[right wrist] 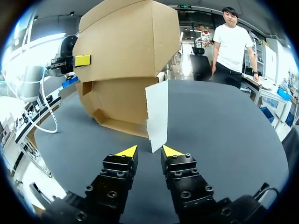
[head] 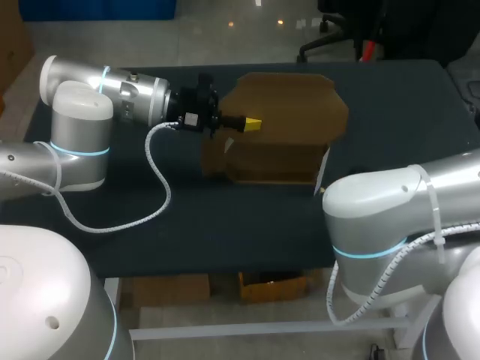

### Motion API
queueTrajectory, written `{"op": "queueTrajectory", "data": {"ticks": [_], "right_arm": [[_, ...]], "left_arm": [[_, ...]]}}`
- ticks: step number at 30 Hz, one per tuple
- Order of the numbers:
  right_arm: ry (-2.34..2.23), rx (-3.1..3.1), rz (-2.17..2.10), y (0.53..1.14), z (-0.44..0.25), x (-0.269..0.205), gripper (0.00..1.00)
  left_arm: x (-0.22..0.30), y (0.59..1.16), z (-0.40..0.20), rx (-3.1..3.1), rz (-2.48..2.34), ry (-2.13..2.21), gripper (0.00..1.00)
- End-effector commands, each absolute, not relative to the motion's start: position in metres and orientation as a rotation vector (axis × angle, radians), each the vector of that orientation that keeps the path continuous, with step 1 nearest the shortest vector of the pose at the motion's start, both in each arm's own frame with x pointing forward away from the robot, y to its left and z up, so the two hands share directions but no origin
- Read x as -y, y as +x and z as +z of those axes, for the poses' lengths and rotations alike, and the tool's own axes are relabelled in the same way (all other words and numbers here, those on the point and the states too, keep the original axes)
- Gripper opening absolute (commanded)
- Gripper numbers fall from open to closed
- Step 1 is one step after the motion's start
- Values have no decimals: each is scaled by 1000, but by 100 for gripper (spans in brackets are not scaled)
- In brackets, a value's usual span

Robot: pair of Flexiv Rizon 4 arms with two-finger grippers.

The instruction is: Assemble the packaging by folding the flat box into shape, placing the metal phone stand inside, and closing the box properly

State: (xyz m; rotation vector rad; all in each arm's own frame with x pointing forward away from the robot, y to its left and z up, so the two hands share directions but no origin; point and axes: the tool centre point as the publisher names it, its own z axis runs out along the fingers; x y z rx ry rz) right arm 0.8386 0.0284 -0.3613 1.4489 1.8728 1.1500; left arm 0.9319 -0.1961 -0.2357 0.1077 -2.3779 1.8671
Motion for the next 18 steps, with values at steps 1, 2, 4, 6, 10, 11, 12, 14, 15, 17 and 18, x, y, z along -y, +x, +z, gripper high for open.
{"op": "queueTrajectory", "data": {"ticks": [1, 2, 4, 6, 10, 11, 12, 14, 15, 17, 18], "right_arm": [[1377, -1995, 1239, 838, -357, -15, 31], [1354, -2015, 1246, 838, -357, -12, 32], [1334, -2033, 1249, 838, -357, -7, 32], [1291, -2055, 1265, 839, -357, -1, 32], [1179, -2109, 1236, 841, -355, 3, 29], [1147, -2121, 1235, 841, -355, 4, 29], [1123, -2138, 1234, 843, -354, 5, 29], [1075, -2166, 1242, 847, -355, 8, 29], [1056, -2183, 1250, 849, -355, 9, 29], [1017, -2213, 1267, 853, -357, 10, 30], [1004, -2221, 1274, 855, -359, 10, 29]], "left_arm": [[196, 932, -238, 2378, 1863, 106, 0], [196, 932, -238, 2378, 1863, 106, 0], [196, 932, -238, 2378, 1863, 106, 0], [196, 932, -238, 2378, 1863, 106, 0], [196, 932, -238, 2378, 1863, 106, 0], [196, 932, -238, 2378, 1863, 106, 0], [196, 932, -238, 2378, 1863, 106, 0], [196, 932, -238, 2378, 1863, 106, 0], [196, 932, -238, 2378, 1863, 106, 0], [196, 932, -238, 2378, 1863, 106, 0], [196, 932, -238, 2378, 1863, 106, 0]]}}
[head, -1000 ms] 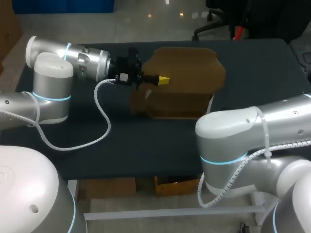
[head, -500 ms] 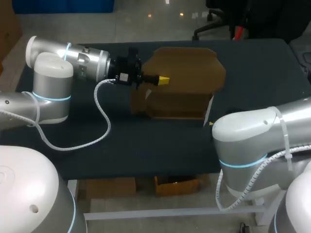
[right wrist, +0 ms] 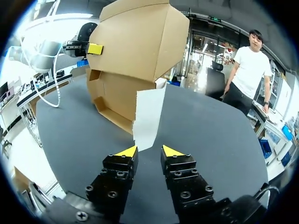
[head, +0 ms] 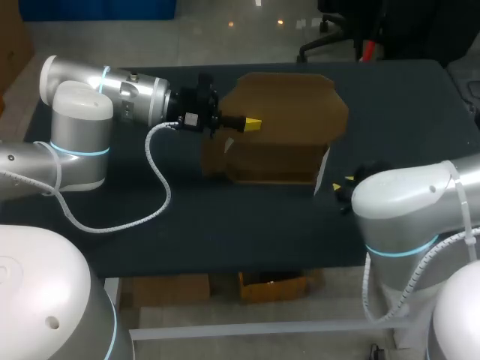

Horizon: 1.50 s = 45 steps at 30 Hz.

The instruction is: Assemble the packaging by folding the flat box into shape, placing the metal phone stand inside, and closing the box properly

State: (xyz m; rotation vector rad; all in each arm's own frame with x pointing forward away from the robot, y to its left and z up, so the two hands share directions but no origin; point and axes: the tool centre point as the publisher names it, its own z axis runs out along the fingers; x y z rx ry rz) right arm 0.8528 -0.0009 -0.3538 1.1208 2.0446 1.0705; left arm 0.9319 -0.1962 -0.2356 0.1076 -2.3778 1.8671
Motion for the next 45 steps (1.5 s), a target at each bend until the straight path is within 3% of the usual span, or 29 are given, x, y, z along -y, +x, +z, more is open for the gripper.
{"op": "queueTrajectory", "data": {"ticks": [1, 18, 45], "right_arm": [[996, -2228, 1279, 858, -360, 12, 29], [883, -2356, 1389, 887, -375, 24, 29], [663, -2471, 1422, 915, -372, -5, 30]], "left_arm": [[196, 932, -238, 2378, 1863, 106, 0], [196, 932, -238, 2378, 1863, 106, 0], [196, 932, -238, 2378, 1863, 106, 0]]}}
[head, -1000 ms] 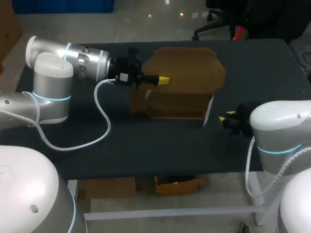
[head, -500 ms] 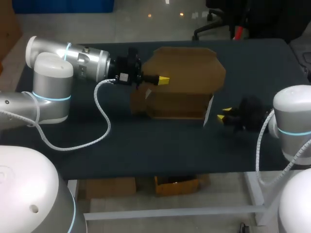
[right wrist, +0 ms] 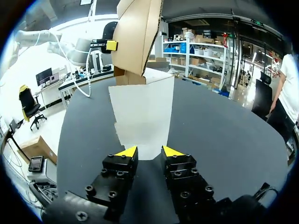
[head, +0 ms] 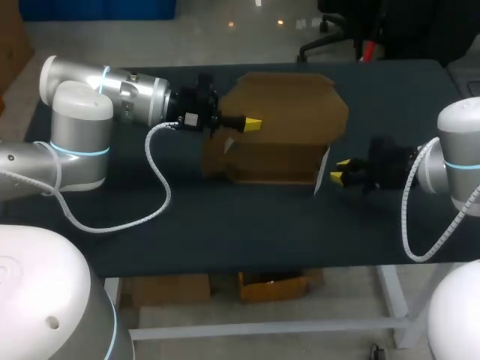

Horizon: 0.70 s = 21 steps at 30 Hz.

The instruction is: Assemble the packaging by folding the flat box into shape, placing the metal phone stand inside, and closing the box properly

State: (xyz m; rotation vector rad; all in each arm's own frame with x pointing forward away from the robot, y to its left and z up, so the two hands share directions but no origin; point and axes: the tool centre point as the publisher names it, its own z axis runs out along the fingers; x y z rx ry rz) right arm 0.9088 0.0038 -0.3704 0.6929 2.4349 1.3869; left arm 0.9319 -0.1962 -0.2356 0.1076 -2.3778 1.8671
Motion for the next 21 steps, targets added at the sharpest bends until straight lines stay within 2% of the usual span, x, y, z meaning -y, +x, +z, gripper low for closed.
{"op": "queueTrajectory", "data": {"ticks": [1, 21], "right_arm": [[661, -2472, 1423, 917, -373, -6, 29], [601, -2491, 1440, 927, -371, -26, 31]], "left_arm": [[196, 932, -238, 2378, 1863, 106, 0], [196, 932, -238, 2378, 1863, 106, 0]]}}
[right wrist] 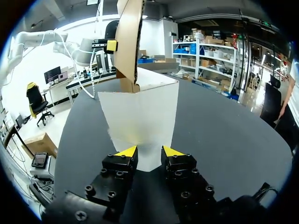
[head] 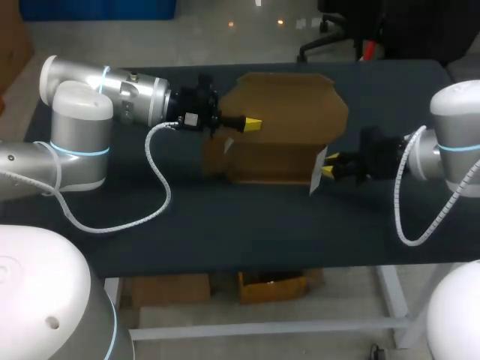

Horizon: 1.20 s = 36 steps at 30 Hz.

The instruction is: Assemble the packaging by folding the flat box into shape, placing the metal phone stand inside, and closing the box properly

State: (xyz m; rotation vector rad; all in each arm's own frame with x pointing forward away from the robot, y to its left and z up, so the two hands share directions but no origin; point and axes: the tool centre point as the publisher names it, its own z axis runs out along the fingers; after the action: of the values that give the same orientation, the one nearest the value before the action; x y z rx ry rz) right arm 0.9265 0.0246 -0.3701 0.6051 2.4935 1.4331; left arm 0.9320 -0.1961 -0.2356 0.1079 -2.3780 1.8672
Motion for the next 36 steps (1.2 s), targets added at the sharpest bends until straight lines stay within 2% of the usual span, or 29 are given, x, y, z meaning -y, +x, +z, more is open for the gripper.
{"op": "queueTrajectory", "data": {"ticks": [1, 8, 10, 14, 36], "right_arm": [[599, -2491, 1441, 927, -371, -27, 31], [597, -2491, 1446, 928, -370, -33, 36], [597, -2491, 1445, 929, -370, -34, 42], [608, -2492, 1439, 928, -370, -37, 44], [709, -2423, 1394, 933, -368, -52, 44]], "left_arm": [[196, 932, -238, 2378, 1863, 106, 0], [196, 932, -238, 2378, 1863, 106, 0], [196, 932, -238, 2378, 1863, 106, 0], [196, 932, -238, 2378, 1863, 106, 0], [196, 932, -238, 2378, 1863, 106, 0]]}}
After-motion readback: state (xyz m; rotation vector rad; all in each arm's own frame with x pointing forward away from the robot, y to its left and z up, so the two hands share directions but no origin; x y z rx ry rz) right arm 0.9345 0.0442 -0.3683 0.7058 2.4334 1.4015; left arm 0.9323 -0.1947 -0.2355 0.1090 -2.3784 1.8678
